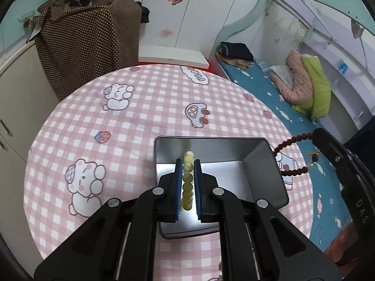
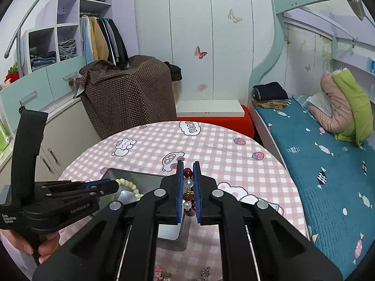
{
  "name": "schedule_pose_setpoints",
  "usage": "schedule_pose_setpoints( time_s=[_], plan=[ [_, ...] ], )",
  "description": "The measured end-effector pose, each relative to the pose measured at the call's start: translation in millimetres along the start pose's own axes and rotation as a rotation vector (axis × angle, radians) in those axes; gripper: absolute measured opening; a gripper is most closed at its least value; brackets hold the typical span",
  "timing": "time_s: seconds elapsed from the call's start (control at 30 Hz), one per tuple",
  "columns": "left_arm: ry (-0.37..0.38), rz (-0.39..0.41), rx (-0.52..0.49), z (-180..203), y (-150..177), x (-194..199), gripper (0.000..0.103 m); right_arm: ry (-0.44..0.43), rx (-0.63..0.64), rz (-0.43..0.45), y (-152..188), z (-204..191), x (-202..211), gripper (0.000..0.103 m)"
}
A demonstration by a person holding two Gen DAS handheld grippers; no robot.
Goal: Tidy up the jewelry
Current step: 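Lift both bracelets and carry them over the grey metal box with both grippers, then lower both bracelets into the grey box and open both grippers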
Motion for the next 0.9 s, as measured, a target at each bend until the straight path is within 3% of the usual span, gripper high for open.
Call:
schedule_pose_setpoints(
  time_s=[0.1,0.2,0.53,0.9],
  plan=[
    [0.006,0.009,-0.001,0,-1,6,0.012,0.005,0.000,0.005,-1,0,2,0.007],
    [0.010,0.028,0.000,0,-1,16,0.023,0.011,0.003,0.017,-4,0,7,0.007],
    [-0.013,0.097,0.019,-18,-3,52,0.023,-0.033,0.052,0.039,-10,-30,18,0.007],
    [-0.067,0.084,0.061,-54,11,59,0.023,-0.155,0.095,-0.043,0,-81,-7,0.007]
  ],
)
Point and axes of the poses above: each gripper's, at about its wrist camera, not at the fingertips, and x roughly against the way its jaws point, z to its right, y to its underside, the point moved 5 cm from there along -x, roughly the way its jaws point, and after that the axes turned 2 degrees about -x, right-handed, at the moved point
